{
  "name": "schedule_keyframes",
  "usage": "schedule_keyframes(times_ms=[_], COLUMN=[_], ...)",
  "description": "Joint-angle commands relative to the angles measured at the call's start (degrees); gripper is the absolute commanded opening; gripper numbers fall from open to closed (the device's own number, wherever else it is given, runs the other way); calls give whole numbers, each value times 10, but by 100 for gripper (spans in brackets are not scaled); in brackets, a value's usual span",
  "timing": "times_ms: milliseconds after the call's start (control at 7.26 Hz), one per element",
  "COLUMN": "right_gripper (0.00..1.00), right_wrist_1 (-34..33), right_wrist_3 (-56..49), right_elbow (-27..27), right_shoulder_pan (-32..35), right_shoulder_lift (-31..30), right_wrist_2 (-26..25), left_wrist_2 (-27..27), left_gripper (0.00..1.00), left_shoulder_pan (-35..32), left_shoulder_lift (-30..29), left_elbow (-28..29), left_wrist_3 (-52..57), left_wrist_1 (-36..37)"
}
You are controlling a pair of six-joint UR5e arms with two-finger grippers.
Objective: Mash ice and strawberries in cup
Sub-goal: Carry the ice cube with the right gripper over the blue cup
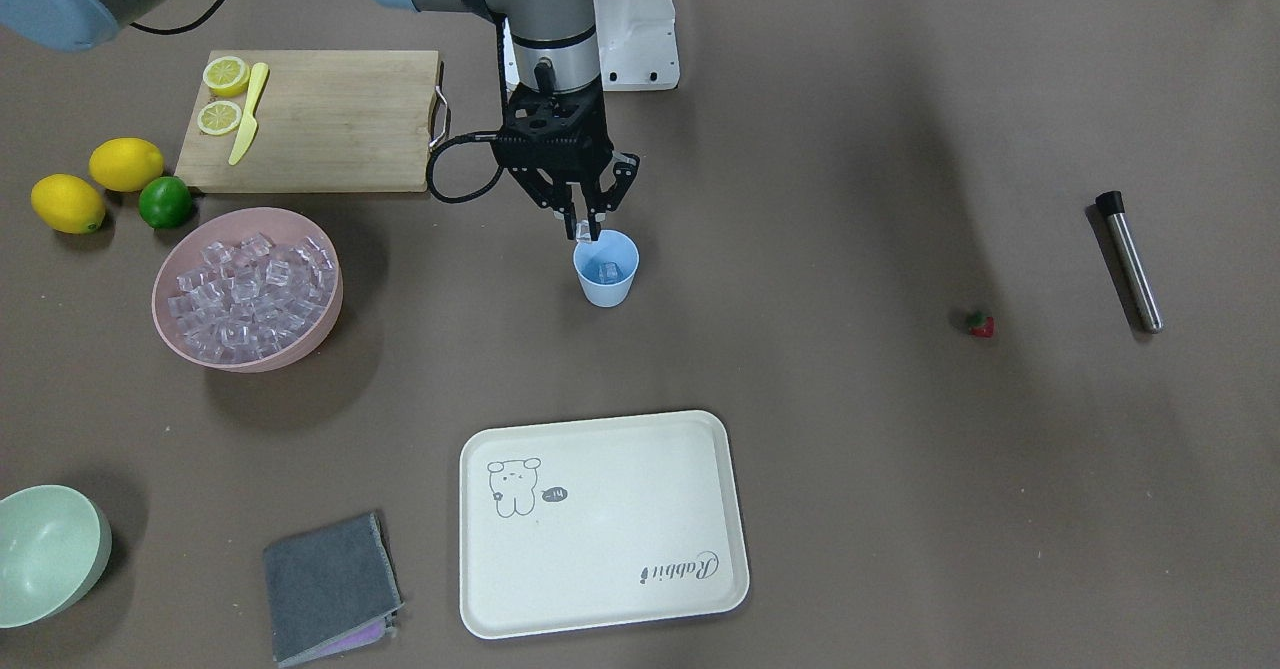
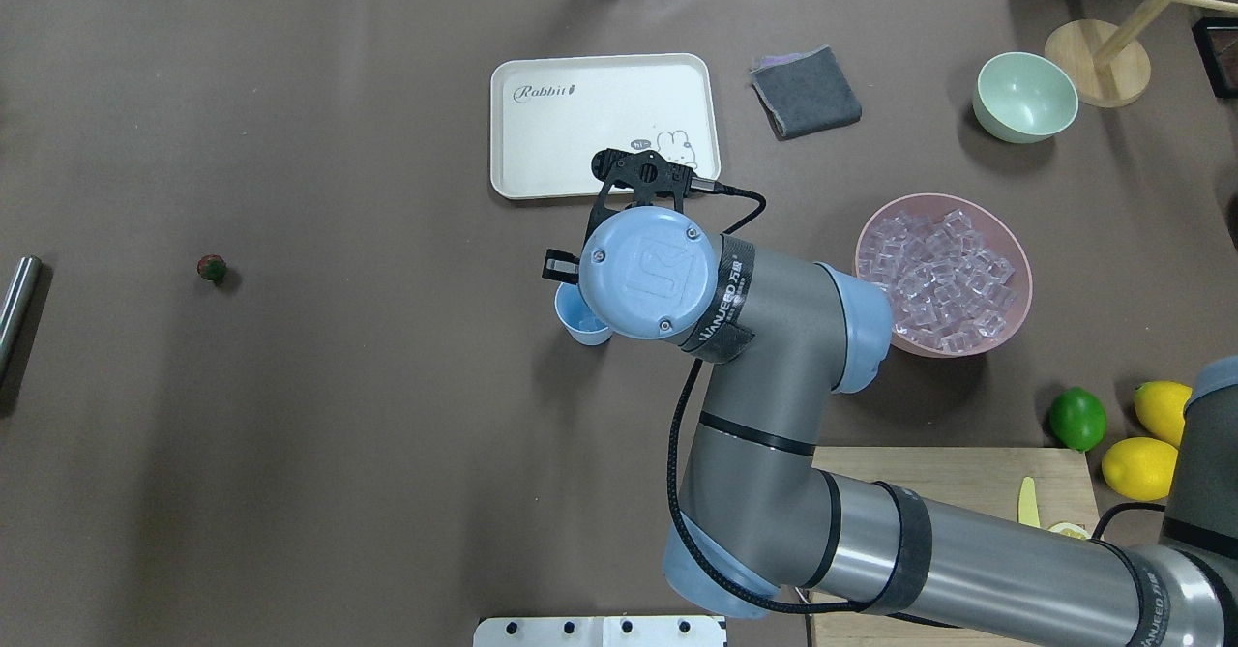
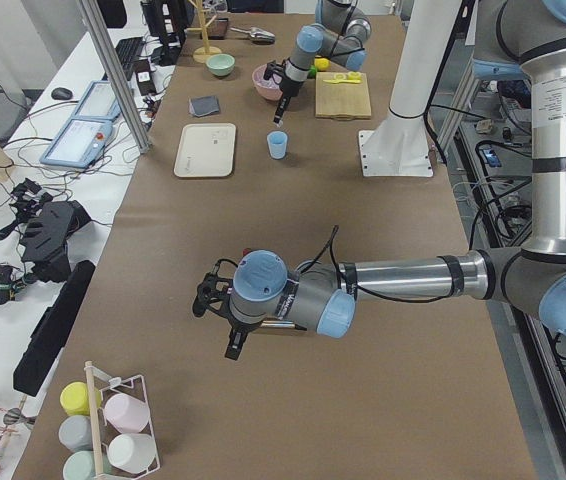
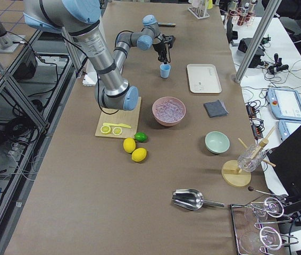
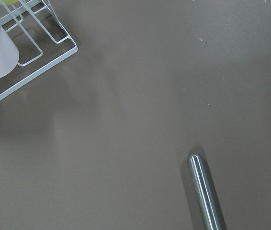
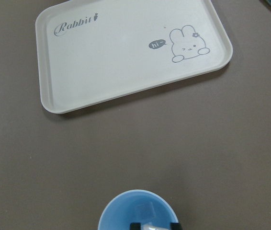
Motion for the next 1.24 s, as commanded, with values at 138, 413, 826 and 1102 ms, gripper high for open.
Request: schedule_keyframes(times_ms=[138,413,826,1102], right_gripper=[27,28,72,89], right_wrist_1=[22,68,79,74], right_wrist_3=[-3,-2,-5,-6], right_elbow=[-29,-50,-57,-48], right_shoulder_pan=[-13,-17,-24,-22], right_shoulder_lift=[2,0,0,-2], right_wrist_2=[-20,-37,-50,-46], left_wrist_2=[0,1,1,1], left_gripper=[98,98,98,98], left_shoulder_pan=[0,0,0,0], left_shoulder_lift=[1,12,12,11], left_elbow=[0,1,0,-1], left_wrist_3=[1,0,-2,-5], left_wrist_1=[0,-12,-12,-12])
